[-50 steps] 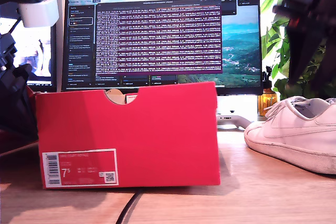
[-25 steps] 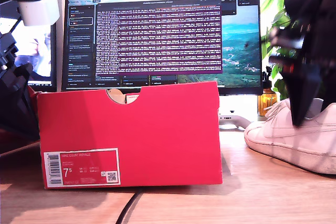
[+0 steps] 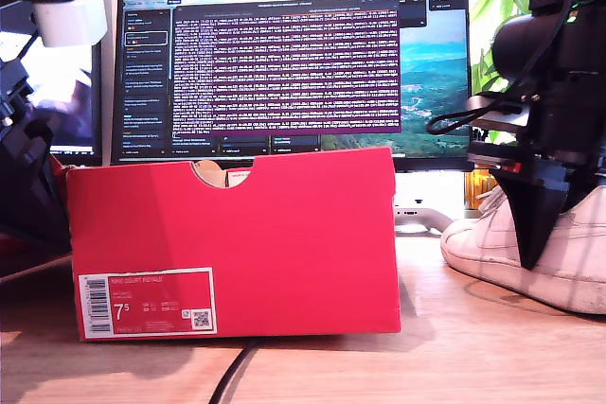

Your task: Pack the white shoes by picking the first shoe and placing it inside the red shoebox, left side, then picking and rotating the second shoe and placing it in the shoebox

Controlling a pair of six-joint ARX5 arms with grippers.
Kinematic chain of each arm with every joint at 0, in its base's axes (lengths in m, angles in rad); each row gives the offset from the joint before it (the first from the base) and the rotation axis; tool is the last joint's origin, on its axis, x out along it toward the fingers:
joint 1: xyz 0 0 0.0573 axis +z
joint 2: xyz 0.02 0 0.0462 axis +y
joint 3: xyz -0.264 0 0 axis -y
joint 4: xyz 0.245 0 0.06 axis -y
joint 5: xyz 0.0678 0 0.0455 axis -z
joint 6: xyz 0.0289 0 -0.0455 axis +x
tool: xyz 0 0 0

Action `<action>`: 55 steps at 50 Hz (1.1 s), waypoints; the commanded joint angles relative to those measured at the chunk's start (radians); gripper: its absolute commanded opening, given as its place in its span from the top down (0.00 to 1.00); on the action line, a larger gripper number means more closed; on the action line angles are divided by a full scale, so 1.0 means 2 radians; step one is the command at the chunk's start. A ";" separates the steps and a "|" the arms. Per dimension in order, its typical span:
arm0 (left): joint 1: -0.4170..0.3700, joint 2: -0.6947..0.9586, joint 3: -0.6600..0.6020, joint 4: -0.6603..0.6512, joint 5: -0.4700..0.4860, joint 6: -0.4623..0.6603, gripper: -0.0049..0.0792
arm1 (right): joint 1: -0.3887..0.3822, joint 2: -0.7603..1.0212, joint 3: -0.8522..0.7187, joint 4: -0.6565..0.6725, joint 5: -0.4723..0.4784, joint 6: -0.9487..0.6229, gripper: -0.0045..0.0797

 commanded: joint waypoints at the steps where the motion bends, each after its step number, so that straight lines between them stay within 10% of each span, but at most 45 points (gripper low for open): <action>1: -0.002 0.005 0.005 0.008 0.001 -0.005 0.96 | 0.009 -0.003 0.026 -0.015 -0.004 0.012 0.96; 29: -0.002 0.005 0.005 -0.001 0.001 -0.004 0.96 | 0.073 -0.027 0.238 -0.112 -0.035 0.157 0.96; 55: -0.002 0.005 0.005 -0.001 0.001 -0.004 0.96 | 0.208 -0.020 0.267 0.084 -0.047 0.341 0.96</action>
